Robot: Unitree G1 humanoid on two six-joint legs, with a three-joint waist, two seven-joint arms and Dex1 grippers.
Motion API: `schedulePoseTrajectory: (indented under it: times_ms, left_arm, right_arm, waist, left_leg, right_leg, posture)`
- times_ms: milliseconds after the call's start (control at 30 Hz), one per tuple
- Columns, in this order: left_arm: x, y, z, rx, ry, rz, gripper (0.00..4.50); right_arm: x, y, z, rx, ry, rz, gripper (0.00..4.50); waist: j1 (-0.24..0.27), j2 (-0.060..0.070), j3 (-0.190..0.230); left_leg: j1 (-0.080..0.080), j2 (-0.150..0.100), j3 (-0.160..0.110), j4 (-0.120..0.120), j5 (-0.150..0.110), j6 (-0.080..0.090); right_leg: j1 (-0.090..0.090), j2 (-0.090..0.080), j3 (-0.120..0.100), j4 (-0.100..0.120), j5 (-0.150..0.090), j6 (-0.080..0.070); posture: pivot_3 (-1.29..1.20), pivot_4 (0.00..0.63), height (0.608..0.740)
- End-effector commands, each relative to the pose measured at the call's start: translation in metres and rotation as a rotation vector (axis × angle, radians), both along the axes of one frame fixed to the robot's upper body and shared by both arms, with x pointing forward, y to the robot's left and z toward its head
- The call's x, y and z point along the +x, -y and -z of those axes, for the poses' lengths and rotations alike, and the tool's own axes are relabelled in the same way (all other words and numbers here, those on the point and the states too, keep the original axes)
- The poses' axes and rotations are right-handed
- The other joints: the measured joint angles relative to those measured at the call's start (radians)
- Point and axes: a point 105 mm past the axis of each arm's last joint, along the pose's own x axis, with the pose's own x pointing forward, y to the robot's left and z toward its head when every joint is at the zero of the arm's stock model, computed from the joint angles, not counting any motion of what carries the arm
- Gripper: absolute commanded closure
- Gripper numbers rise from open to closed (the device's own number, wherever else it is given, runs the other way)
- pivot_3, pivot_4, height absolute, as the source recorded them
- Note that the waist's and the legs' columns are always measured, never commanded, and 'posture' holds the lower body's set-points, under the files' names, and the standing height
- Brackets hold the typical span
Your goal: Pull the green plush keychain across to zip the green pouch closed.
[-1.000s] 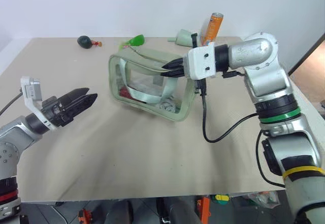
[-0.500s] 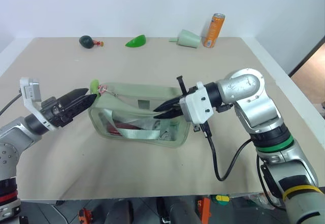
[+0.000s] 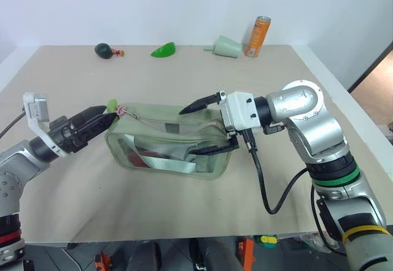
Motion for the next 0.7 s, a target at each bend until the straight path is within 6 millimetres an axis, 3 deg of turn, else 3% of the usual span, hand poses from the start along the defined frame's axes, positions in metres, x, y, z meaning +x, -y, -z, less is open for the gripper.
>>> schedulePoseTrajectory:
  times_ms: [33,167,333,700]
  left_arm:
    - [-0.004,-0.003,-0.014,0.013,0.051,0.004,0.00]
    - [-0.006,-0.004,-0.017,0.008,0.048,0.010,0.00]
    - [-0.013,-0.007,-0.019,0.007,0.036,0.026,0.00]
    - [-0.047,-0.020,-0.021,0.133,-0.014,0.071,0.00]
  right_arm:
    - [-0.003,0.009,-0.031,0.092,-0.033,0.022,0.04]
    - [-0.020,0.038,-0.040,0.095,-0.250,-0.023,0.04]
    - [-0.020,0.064,-0.046,0.122,-0.280,0.058,0.04]
    - [-0.013,0.080,-0.009,0.076,-0.288,0.254,0.04]
  waist:
    - [0.000,0.000,0.000]
    - [0.001,0.000,0.000]
    - [0.000,0.000,0.000]
    - [-0.004,0.000,0.000]
  left_leg:
    - [0.000,0.000,0.000,0.000,0.000,0.000]
    - [0.000,0.000,0.000,0.000,0.000,0.000]
    - [0.000,-0.001,0.000,0.000,-0.001,0.001]
    - [0.001,0.001,0.000,-0.001,0.000,0.001]
  right_leg:
    - [0.000,0.000,0.000,0.000,0.000,0.000]
    - [0.000,0.000,0.000,0.000,0.000,0.000]
    - [0.001,-0.001,0.000,-0.001,-0.001,0.000]
    - [0.000,0.002,0.000,0.000,-0.001,0.001]
  posture:
    - [0.00,0.150,0.740]
    - [0.00,0.150,0.740]
    - [0.00,0.150,0.740]
    - [0.00,0.150,0.740]
